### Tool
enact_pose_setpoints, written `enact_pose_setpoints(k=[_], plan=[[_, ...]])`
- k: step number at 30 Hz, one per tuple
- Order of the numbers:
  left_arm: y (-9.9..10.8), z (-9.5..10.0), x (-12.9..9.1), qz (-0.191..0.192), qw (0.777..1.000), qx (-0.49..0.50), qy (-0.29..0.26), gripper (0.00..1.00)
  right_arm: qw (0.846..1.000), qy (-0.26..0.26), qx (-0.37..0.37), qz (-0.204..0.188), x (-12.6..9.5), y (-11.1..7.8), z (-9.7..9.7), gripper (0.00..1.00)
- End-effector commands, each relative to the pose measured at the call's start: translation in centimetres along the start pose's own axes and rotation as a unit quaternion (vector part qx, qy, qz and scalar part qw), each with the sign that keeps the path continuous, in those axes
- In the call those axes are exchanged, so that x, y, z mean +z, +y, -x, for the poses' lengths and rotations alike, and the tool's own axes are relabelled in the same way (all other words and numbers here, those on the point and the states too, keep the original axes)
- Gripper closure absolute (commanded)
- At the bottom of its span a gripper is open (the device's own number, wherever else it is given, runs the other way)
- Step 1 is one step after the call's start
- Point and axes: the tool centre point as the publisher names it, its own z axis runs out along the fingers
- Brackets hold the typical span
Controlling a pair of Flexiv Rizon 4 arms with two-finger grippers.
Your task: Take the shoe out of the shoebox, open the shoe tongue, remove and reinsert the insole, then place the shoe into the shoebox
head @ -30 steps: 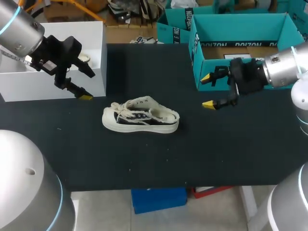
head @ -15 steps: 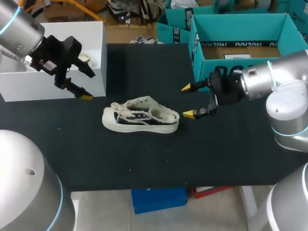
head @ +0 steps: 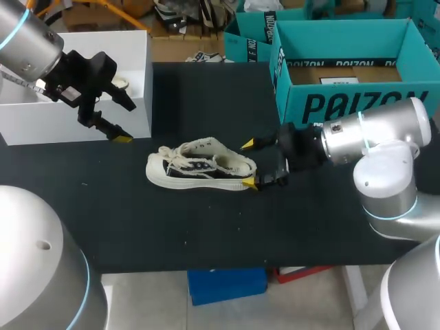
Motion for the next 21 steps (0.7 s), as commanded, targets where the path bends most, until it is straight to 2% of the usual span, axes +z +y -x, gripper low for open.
enact_pose_setpoints(k=[1, 21], plan=[[0.1, 0.0, 0.1, 0.0, 1.0, 0.001, -0.001, 0.0, 1.0, -0.005, 0.002, 0.005, 1.2, -0.6, 0.3, 0.0], [0.1, 0.0, 0.1, 0.0, 1.0, 0.001, -0.001, 0.0, 1.0, -0.016, 0.015, 0.003, 2.4, -3.2, 1.9, 0.0]])
